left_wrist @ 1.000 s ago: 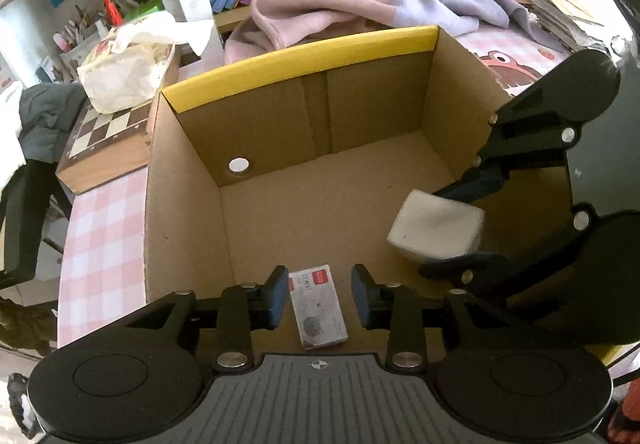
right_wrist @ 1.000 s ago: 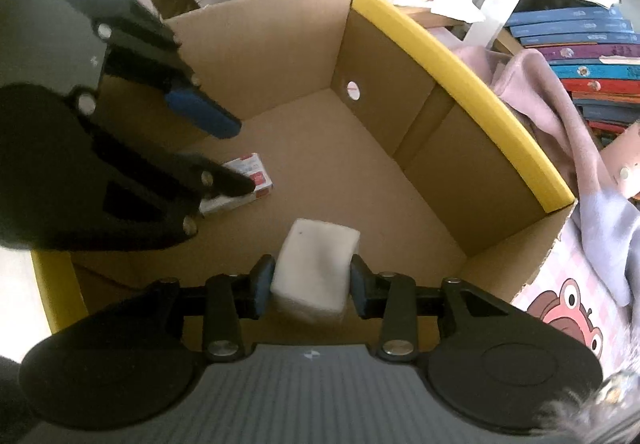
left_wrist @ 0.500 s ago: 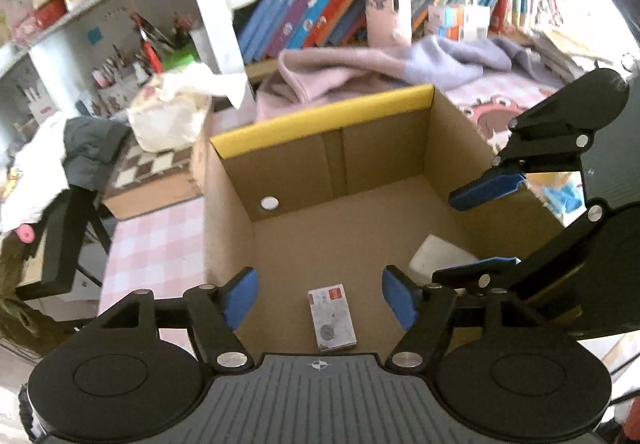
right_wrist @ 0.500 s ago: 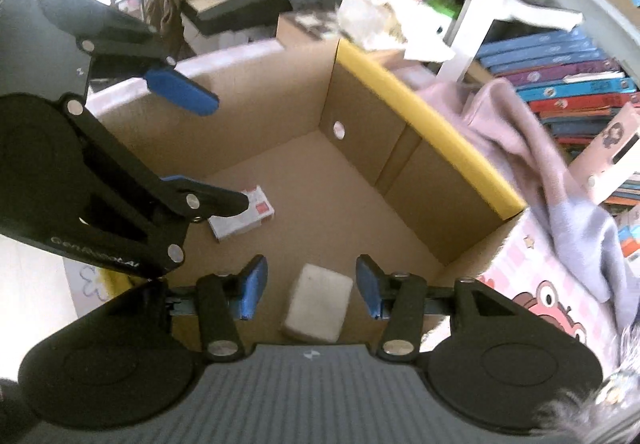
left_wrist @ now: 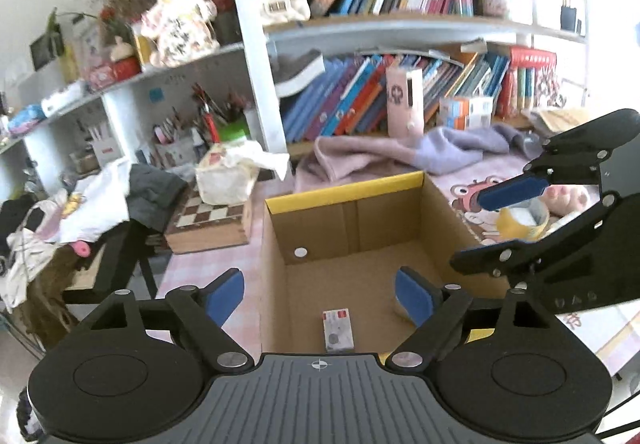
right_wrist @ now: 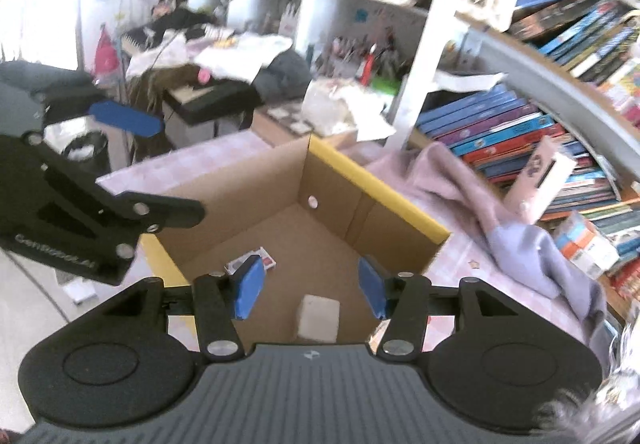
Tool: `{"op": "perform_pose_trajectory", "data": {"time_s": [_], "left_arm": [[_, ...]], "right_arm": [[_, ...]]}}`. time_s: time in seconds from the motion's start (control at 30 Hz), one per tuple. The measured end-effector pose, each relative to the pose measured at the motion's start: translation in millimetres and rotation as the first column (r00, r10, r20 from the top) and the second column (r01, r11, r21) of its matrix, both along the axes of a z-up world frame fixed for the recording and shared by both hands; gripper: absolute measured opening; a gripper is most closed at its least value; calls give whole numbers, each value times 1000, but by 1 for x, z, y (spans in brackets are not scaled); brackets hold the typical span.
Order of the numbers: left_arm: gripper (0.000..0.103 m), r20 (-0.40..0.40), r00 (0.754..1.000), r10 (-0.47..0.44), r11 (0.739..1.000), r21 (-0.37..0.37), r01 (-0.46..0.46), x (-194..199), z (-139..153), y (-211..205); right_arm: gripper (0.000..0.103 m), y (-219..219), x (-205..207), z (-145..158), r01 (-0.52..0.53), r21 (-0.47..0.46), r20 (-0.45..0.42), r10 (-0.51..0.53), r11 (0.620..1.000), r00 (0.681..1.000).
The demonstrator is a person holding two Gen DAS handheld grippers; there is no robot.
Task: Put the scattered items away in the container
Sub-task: 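Withdraw both tools from the box back toward the remaining items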
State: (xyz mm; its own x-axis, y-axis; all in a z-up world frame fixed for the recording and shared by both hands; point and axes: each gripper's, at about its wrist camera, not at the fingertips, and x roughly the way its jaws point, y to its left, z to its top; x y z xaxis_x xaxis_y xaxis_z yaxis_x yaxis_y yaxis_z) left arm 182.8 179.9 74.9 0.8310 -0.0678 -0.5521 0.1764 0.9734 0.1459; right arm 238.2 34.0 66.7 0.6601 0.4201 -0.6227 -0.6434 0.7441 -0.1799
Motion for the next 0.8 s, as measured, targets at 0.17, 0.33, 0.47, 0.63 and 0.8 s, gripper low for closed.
{"op": "perform_pose_trajectory", "data": {"time_s": [0.17,0.33,0.47,0.63,0.8], "left_arm": [[87,32,999,8,1000,-14,-8,-37,9,1],[88,61,998,17,999,-35,-15,-73,16,0],[90,79,997,16,998,-61,-11,-101,18,-3],[95,102,995,16,995,-99,-6,-133,16,-13],[95,115,993,22,993,-122,-8,-157,12,-24]], "right_arm": [[53,-12,-36,11,48,44,21,-48,998,999],[55,-22,-73,18,84,89,40,-88,992,995],[58,-33,-105,21,124,131,56,-132,984,990],[68,-44,-144,20,168,163,86,-184,972,979],[74,-54,-177,14,216,178,129,-240,960,962]]}}
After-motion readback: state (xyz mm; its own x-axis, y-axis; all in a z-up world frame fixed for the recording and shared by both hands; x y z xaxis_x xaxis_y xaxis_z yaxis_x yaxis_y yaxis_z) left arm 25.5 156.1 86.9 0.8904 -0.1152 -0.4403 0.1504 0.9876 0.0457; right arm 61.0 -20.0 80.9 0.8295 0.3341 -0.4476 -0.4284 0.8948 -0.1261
